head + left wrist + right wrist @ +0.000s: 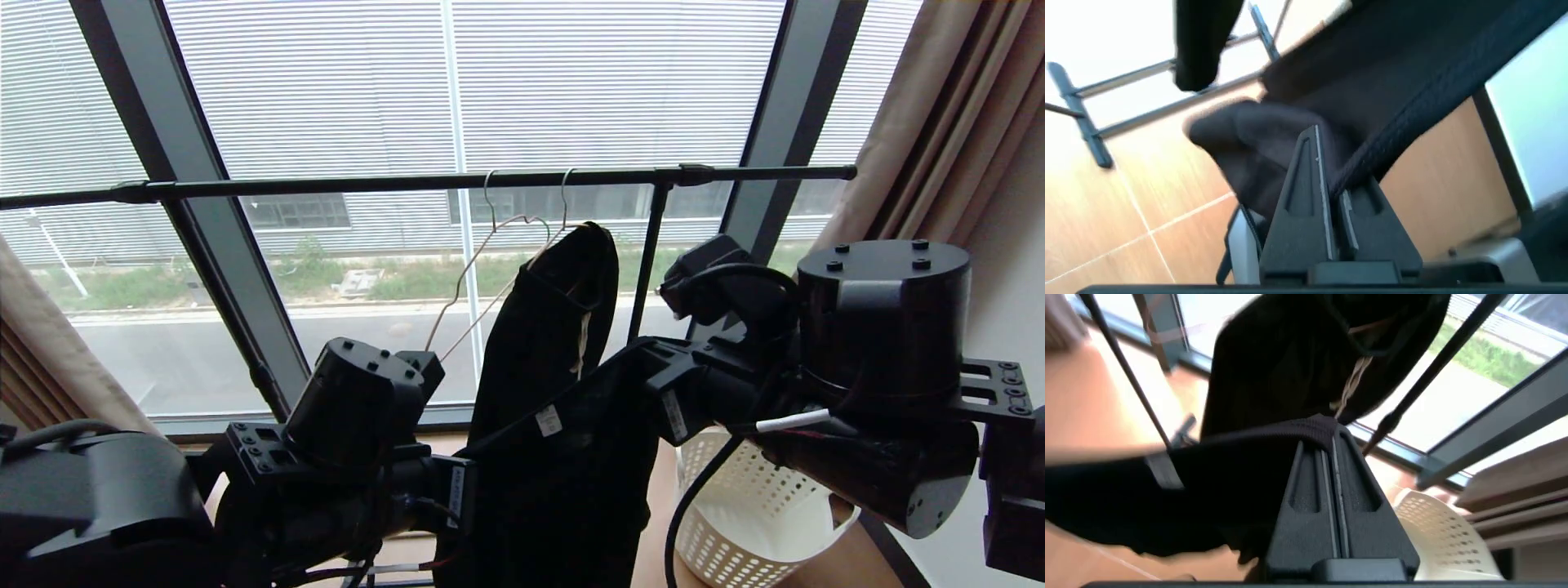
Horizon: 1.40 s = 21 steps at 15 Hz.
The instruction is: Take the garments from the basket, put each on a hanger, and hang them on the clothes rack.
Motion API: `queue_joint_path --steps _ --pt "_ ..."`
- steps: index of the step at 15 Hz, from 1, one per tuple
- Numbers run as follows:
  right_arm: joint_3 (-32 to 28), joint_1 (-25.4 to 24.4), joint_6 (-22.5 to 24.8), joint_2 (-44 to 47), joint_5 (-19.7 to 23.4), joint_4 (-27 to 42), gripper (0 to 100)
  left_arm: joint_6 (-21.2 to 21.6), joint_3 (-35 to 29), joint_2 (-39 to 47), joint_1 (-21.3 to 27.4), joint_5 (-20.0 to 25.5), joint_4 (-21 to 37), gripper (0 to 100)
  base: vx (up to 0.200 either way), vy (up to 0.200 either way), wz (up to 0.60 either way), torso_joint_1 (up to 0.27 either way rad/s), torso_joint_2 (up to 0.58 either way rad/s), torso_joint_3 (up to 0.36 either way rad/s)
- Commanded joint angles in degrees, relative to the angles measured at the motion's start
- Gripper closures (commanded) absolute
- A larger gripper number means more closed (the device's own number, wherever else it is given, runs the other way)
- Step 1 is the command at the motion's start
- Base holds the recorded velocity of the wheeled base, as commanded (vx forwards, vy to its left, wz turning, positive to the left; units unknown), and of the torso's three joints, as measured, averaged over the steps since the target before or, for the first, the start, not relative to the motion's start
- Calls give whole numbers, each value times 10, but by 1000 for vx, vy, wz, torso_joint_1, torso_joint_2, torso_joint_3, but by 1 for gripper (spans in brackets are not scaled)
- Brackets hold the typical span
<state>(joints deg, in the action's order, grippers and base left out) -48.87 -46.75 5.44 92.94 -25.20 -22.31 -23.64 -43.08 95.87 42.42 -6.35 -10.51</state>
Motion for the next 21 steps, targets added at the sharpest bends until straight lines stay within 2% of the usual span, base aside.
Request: queue_joint_path --steps 1,3,4,5,7,10,14,17,18,19,20,21 --pt "30 8 61 3 0 -2 100 1 -12 -9 -25 0 0 100 0 0 0 0 0 0" --pt "38 11 123 4 0 3 100 3 -23 -10 -30 1 1 100 0 0 0 0 0 0" --pt "38 11 139 5 1 4 100 3 -26 -11 -31 1 2 100 0 0 0 0 0 0" --pt "38 11 173 8 1 9 100 3 -42 -12 -31 1 21 100 0 0 0 0 0 0" --pt "29 11 184 16 0 24 100 21 -80 -20 -39 2 73 100 0 0 0 0 0 0" --pt "6 11 179 22 -13 23 100 65 -121 -46 -73 15 144 100 0 0 0 0 0 0" --pt "32 4 174 -4 -13 25 100 82 -123 -63 -86 40 147 100 0 0 0 0 0 0" --pt "77 -59 169 -64 -6 24 100 91 -170 -61 -103 71 150 100 0 0 0 0 0 0" --pt "83 -82 153 -71 -6 24 100 96 -185 -60 -104 75 156 100 0 0 0 0 0 0" --pt "79 -126 96 -67 -6 24 100 101 -211 -60 -103 76 165 100 0 0 0 0 0 0" --pt "77 -133 87 -65 -6 24 100 101 -215 -58 -103 76 166 100 0 0 0 0 0 0" --pt "50 -173 47 -39 -4 24 100 101 -253 -43 -99 78 177 100 0 0 0 0 0 0"
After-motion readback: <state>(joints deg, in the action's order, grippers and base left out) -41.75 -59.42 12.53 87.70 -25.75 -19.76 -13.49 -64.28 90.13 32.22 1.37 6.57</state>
